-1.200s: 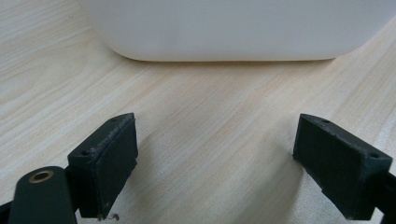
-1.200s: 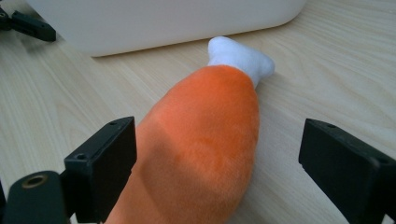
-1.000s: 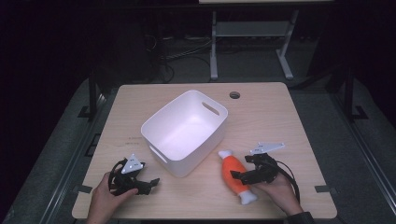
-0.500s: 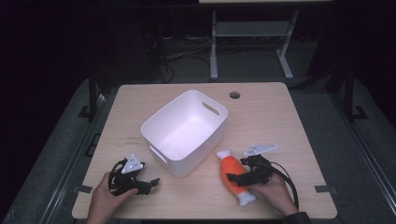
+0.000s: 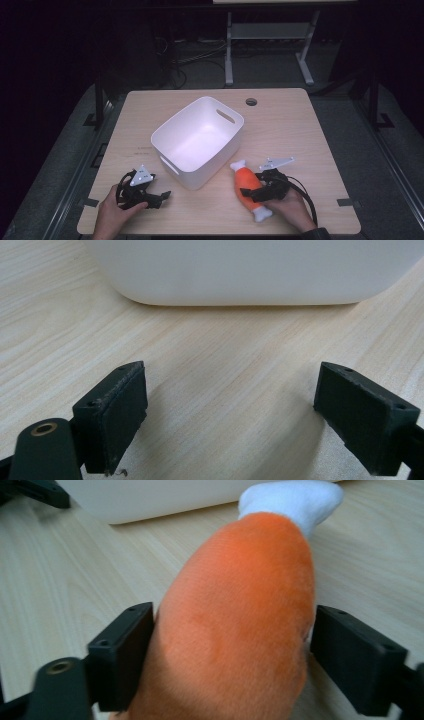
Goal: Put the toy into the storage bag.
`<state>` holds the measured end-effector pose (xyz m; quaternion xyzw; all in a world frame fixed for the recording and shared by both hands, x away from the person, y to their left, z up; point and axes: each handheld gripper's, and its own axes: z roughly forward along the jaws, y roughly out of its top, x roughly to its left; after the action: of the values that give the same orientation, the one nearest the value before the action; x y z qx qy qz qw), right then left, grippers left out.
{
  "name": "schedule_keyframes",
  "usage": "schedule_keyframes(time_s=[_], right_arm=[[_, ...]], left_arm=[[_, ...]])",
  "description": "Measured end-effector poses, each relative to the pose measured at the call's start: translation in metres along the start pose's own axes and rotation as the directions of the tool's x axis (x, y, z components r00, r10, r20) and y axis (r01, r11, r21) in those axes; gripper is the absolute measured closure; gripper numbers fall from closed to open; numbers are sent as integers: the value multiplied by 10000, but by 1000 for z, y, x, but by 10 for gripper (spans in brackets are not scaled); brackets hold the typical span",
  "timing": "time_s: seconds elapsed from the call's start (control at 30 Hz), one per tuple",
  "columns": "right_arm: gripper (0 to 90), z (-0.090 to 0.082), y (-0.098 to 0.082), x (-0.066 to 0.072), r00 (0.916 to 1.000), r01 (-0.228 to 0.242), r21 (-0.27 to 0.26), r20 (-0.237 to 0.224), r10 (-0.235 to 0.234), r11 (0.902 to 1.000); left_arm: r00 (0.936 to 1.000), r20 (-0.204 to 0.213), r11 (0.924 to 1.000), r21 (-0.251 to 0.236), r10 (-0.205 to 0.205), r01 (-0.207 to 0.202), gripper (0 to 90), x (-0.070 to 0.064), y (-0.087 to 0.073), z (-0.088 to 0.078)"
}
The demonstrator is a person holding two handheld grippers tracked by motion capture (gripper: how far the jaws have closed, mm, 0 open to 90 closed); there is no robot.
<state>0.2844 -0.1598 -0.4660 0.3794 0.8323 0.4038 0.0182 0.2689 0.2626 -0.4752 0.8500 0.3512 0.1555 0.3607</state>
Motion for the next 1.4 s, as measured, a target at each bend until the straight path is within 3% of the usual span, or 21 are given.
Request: schedule_keyframes(time_s=[0.33,0.53,0.77,1.03,1.4], right_arm=[[376,-2,-2,2,9996,187,-106,-221,-190,9998],[556,-5,-2,6,9972,749,-141,-76,-750,9971],[514,-6,-1,4,9966,749,-243,-319,-756,9969],[498,-12,2,7,9928,1077,-179,-503,-1084,9940],[490,-29,8,4,9895,1330,-309,-528,-1345,9906]], left_arm=[[10000,1,10000,1,-10,10,129,0,0,0],[10000,0,10000,1,-12,12,129,0,0,0],[10000,2,10000,2,0,0,129,0,0,0],[10000,1,10000,2,1,-1,129,0,0,0],[10000,1,10000,1,0,0,129,0,0,0]])
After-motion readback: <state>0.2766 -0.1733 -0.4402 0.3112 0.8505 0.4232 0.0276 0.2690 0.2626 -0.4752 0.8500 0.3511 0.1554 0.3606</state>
